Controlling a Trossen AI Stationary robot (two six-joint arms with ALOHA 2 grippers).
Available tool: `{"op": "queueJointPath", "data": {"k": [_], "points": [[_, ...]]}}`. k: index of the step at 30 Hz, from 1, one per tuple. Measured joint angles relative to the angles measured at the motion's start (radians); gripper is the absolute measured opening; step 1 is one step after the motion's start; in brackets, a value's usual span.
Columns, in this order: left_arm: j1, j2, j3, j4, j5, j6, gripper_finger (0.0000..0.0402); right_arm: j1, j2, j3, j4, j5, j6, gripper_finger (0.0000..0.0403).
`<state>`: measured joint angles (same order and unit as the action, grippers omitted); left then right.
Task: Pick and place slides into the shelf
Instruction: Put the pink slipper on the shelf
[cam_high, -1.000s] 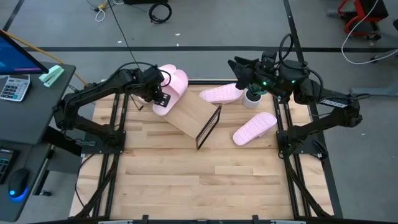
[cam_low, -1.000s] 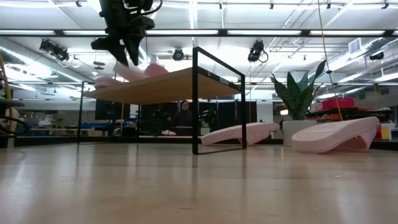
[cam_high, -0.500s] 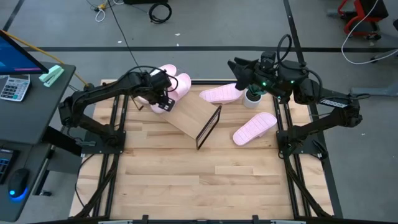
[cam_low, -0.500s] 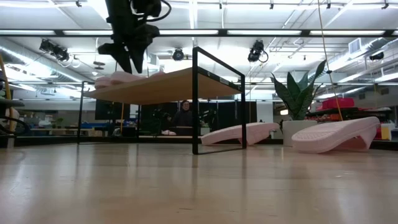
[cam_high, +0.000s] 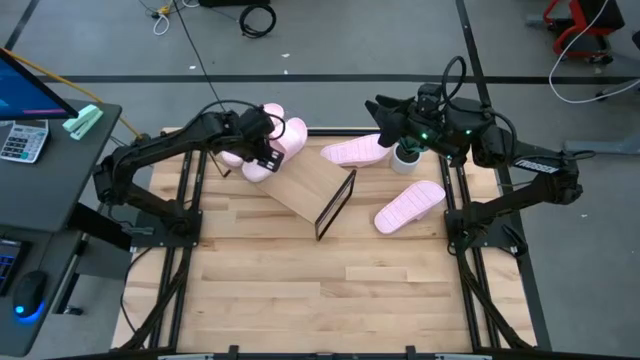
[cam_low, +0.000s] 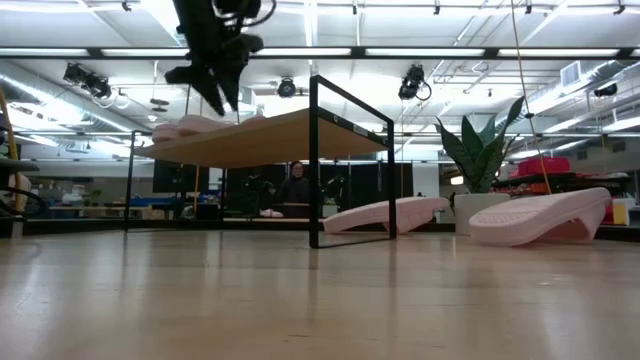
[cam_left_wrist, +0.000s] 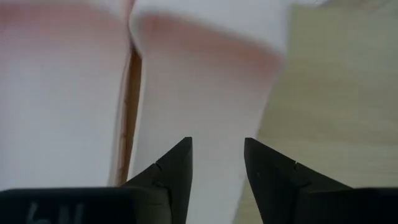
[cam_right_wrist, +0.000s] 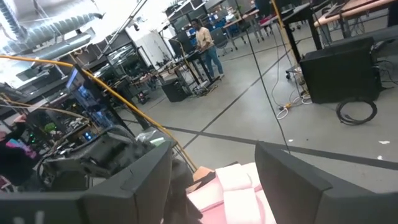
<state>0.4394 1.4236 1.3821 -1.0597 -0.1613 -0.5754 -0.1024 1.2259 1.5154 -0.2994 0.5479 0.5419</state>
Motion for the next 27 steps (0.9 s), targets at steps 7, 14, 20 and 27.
{"op": "queueJointPath", "data": {"k": [7,14,20,27], "points": [[0.008,-0.036,0.14,0.002,0.001,0.017,0.0134,0.0,-0.012,0.0,-0.025,-0.012,0.0,0.0236],[-0.039,-0.093,0.222,0.02,0.006,-0.019,0.0135,0.004,-0.049,0.0,-0.24,-0.018,0.07,0.0236],[-0.15,-0.108,0.22,0.019,-0.006,-0.063,0.0127,0.049,-0.063,0.0,-0.455,-0.027,0.148,0.0236],[-0.353,-0.111,0.22,0.048,-0.13,-0.121,0.0111,0.105,-0.076,0.0,-0.686,-0.023,0.288,0.0236]]}}
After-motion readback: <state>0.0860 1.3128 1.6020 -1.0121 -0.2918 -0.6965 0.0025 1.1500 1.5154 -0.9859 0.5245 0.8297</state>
